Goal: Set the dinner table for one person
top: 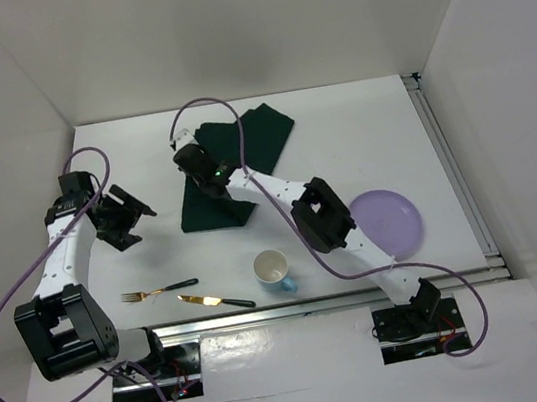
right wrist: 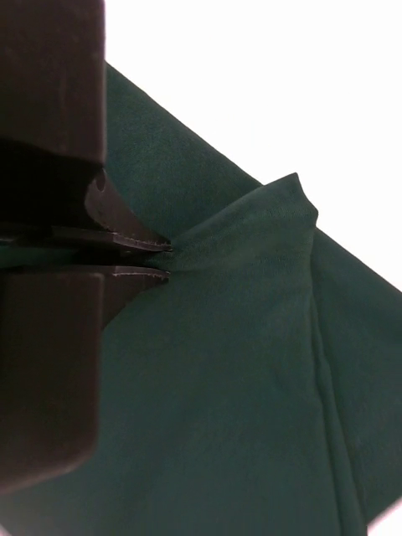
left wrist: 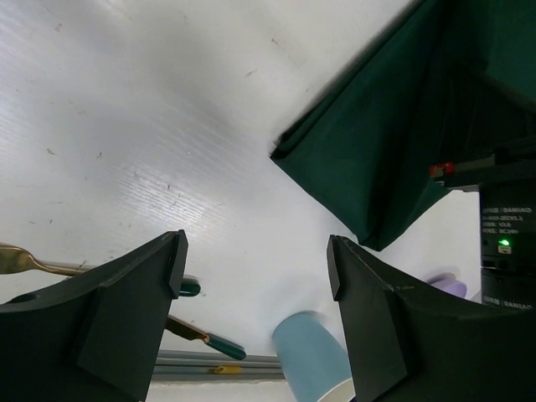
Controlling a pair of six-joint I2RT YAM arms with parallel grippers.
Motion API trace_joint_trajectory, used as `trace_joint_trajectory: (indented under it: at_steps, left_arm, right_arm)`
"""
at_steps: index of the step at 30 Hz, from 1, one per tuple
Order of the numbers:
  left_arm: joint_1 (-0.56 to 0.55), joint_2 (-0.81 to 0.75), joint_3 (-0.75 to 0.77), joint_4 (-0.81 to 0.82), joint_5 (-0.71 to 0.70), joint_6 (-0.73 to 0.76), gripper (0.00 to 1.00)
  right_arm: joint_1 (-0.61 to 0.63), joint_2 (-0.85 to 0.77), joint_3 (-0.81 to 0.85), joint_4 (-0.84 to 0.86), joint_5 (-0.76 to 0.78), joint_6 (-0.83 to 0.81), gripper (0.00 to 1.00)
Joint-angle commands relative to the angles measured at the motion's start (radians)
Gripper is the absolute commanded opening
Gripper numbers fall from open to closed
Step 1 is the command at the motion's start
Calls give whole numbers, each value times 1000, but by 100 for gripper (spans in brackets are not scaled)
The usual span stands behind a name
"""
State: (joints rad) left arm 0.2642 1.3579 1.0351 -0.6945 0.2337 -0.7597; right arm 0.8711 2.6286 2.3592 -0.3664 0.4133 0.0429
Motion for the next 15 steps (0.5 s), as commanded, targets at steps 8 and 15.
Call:
trace_joint_trajectory:
  at_steps: [8, 15]
  left_arm:
    - [6, 12, 56, -11, 55, 75, 85]
    - [6, 81, 43, 15, 102, 123, 85]
  right_arm:
    - [-47, -648, -572, 84, 136, 489, 0]
    - [-52, -1127, -1527, 355, -21, 1219, 23]
